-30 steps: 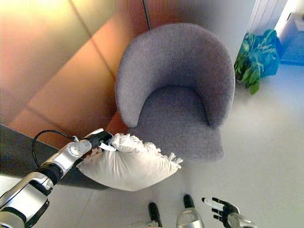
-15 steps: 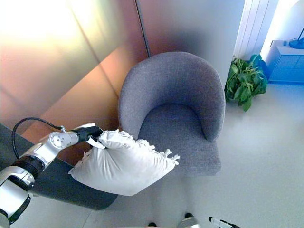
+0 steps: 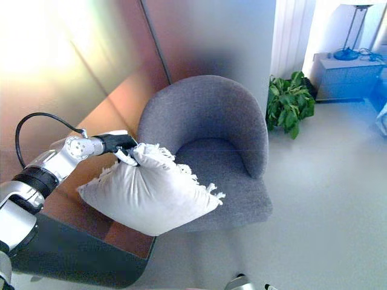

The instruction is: Pick up the pillow and put it on the sofa.

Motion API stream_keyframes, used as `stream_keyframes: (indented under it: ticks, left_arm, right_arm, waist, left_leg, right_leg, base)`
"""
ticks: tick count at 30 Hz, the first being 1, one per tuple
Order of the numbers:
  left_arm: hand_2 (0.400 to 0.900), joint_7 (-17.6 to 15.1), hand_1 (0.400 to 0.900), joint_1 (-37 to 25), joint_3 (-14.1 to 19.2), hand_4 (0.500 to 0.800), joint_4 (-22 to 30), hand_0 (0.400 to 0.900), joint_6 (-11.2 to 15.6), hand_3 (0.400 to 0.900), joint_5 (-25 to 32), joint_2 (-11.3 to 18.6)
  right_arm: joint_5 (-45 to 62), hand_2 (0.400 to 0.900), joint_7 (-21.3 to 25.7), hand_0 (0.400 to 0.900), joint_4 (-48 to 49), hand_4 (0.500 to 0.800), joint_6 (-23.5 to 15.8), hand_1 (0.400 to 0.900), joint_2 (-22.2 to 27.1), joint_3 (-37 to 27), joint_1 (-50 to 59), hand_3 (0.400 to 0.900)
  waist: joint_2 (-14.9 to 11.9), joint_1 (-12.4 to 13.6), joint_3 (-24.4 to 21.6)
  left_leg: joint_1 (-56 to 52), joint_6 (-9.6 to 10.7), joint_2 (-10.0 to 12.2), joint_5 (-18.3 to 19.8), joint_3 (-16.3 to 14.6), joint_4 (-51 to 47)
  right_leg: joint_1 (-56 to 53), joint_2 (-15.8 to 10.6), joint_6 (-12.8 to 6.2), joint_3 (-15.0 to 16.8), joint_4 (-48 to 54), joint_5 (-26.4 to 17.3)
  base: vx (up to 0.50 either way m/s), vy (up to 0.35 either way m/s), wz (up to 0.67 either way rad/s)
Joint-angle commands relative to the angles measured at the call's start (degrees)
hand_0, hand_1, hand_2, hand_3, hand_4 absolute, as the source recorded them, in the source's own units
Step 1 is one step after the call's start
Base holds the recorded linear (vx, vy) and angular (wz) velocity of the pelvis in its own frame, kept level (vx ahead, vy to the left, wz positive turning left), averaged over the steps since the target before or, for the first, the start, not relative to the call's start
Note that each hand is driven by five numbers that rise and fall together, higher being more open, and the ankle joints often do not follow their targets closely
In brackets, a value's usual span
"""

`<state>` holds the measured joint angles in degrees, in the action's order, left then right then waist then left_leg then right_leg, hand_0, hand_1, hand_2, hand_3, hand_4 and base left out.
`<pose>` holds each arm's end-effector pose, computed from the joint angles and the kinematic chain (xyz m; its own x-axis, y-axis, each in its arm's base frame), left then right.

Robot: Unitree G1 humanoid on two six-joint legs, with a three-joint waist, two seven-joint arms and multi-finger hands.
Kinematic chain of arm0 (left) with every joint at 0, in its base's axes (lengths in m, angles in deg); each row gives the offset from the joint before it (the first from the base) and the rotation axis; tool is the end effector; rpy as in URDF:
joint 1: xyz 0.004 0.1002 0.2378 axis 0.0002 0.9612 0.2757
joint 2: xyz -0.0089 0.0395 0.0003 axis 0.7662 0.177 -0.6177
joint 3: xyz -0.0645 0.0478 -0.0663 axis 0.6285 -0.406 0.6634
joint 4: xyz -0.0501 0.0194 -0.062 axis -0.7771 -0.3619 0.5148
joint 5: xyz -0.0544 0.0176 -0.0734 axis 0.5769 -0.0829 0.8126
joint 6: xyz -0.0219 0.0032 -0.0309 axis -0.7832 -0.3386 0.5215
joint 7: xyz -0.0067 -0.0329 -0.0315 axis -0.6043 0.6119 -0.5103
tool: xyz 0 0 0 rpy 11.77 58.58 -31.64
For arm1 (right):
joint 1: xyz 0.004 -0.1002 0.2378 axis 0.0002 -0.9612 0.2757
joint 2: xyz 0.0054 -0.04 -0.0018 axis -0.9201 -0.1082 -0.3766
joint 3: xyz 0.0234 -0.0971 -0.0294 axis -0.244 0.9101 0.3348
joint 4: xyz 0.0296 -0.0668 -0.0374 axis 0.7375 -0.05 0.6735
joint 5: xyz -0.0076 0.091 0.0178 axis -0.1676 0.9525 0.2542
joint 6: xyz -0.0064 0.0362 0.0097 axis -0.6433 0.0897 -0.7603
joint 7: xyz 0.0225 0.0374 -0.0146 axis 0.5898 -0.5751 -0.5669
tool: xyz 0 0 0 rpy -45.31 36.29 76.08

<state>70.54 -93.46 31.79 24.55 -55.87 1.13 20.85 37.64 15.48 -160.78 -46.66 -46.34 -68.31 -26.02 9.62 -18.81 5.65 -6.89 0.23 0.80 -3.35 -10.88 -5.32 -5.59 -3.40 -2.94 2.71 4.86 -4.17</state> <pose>0.3234 0.2631 0.1602 0.8337 -0.1390 -0.5344 0.5495 0.3043 0.7781 0.0248 -0.2765 -0.0997 0.1468 -0.1977 -0.9692 0.4784 0.8718 -0.1054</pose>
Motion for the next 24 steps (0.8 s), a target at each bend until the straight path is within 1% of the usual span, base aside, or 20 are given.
stream_keyframes:
  ticks: [1, 2, 9, 14, 18, 21, 24]
  left_arm:
    - [0.400, -3.97, 0.400, -18.37, 4.41, 0.500, -5.72, 0.400, -0.98, 0.400, 1.20, 2.56]
    - [0.400, -4.11, 0.400, -18.43, 4.44, 0.500, -5.96, 0.400, -1.42, 0.400, 1.26, 2.20]
    - [0.400, -3.66, 0.400, -19.08, 4.22, 0.500, -7.76, 0.400, -1.83, 0.400, 1.97, 0.69]
    - [0.400, -3.89, 0.400, -18.31, 4.49, 0.500, -8.65, 0.400, -2.26, 0.400, 1.53, -0.95]
    - [0.400, -4.82, 0.400, -17.69, 4.84, 0.500, -9.70, 0.400, -4.06, 0.400, 0.77, -2.08]
    - [0.400, -5.38, 0.400, -17.14, 5.22, 0.500, -10.49, 0.400, -4.35, 0.400, 0.46, -2.07]
    - [0.400, -6.73, 0.400, -16.26, 6.13, 0.500, -11.38, 0.400, -4.25, 0.400, 0.42, -1.93]
  right_arm:
    - [2.76, 0.900, 0.70, 0.900, -2.17, 0.800, -1.02, 0.900, 1.09, -0.54, -1.90, 0.900]
    - [2.58, 0.900, 0.56, 0.900, -2.28, 0.800, -1.16, 0.900, 1.21, -0.88, -2.34, 0.900]
    - [2.53, 0.900, -0.31, 0.900, -3.27, 0.800, -2.98, 0.900, 1.29, -2.71, -5.18, 0.900]
    - [2.18, 0.900, -0.79, 0.900, -3.37, 0.800, -4.17, 0.900, 0.87, -2.94, -6.56, 0.900]
    - [1.48, 0.900, -1.02, 0.900, -3.18, 0.800, -4.68, 0.900, 0.78, -2.84, -7.65, 0.900]
    - [0.57, 0.900, -1.60, 0.900, -3.35, 0.800, -4.88, 0.900, 1.17, -3.43, -8.44, 0.900]
    - [-0.34, 0.900, -2.26, 0.900, -3.90, 0.800, -5.71, 0.900, 1.29, -3.79, -9.33, 0.900]
  waist:
    - [1.95, -0.51, -5.25]
    - [2.09, -1.03, -5.22]
    - [2.69, -3.79, -4.78]
    - [2.69, -5.16, -4.71]
    - [2.46, -6.11, -4.70]
    - [2.48, -6.67, -4.54]
    - [2.56, -7.05, -4.40]
  left_leg:
    - [-4.25, 1.01, -2.55, 4.45, -0.90, 0.32]
    - [-4.34, 0.98, -2.48, 4.47, -1.28, 0.32]
    - [-4.71, 0.92, -2.17, 4.75, -3.78, 0.37]
    - [-4.69, 0.78, -2.23, 4.94, -4.86, 0.40]
    - [-4.67, 0.69, -2.18, 5.05, -6.03, 0.47]
    - [-4.67, 0.66, -2.26, 5.10, -6.48, 0.44]
    - [-4.69, 0.59, -2.35, 5.13, -6.76, 0.46]
  right_leg:
    - [1.44, 2.83, -4.33, 2.65, -1.47, -0.87]
    - [1.54, 2.99, -4.35, 3.08, -1.45, -0.91]
    - [2.09, 3.33, -4.73, 4.95, -1.30, -1.24]
    - [2.51, 3.38, -4.97, 5.84, -1.30, -1.45]
    - [2.78, 3.31, -5.18, 6.33, -1.28, -1.54]
    - [2.97, 3.36, -5.20, 6.63, -1.25, -1.67]
    - [2.98, 3.40, -5.21, 6.81, -1.27, -1.62]
  base:
    - [0.03, -0.047, -0.29]
    - [0.03, -0.038, -0.26]
    - [0.01, -0.038, -0.21]
    - [0.01, -0.049, -0.20]
    - [0.01, -0.061, -0.22]
    - [0.02, -0.044, -0.17]
    - [0.04, -0.029, -0.12]
